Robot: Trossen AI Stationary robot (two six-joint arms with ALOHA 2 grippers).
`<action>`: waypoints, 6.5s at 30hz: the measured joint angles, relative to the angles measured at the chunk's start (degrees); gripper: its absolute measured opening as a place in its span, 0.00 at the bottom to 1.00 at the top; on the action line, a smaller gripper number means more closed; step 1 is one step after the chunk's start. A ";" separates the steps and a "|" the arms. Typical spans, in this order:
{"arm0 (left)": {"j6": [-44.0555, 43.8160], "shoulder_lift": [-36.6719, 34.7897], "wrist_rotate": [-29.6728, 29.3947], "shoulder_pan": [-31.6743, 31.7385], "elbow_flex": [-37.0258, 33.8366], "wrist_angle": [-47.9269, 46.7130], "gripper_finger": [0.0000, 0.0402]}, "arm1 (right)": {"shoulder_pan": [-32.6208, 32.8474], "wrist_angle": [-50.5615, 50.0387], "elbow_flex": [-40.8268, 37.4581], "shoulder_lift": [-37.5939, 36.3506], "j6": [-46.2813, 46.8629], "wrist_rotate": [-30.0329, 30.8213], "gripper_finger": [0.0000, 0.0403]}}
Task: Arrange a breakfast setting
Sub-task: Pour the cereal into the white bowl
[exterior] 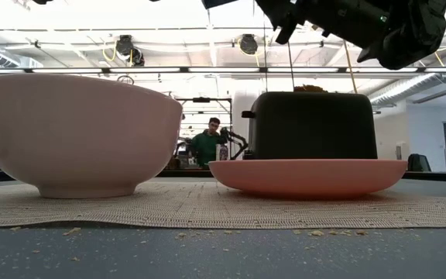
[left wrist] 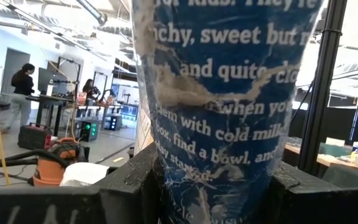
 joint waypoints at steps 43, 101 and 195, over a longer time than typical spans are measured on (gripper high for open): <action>0.92 -11.96 0.06 0.13 -0.10 -35.43 0.68 | 0.00 -21.72 -8.26 -15.50 0.02 -1.29 0.65; -24.66 -25.68 1.25 -1.49 0.01 -87.44 0.67 | 0.44 -36.43 -8.24 -15.26 0.07 -13.14 0.64; -30.15 -23.17 -6.23 -13.03 -0.06 -87.02 0.67 | -0.52 -33.24 -7.08 -18.75 -2.54 -11.58 0.54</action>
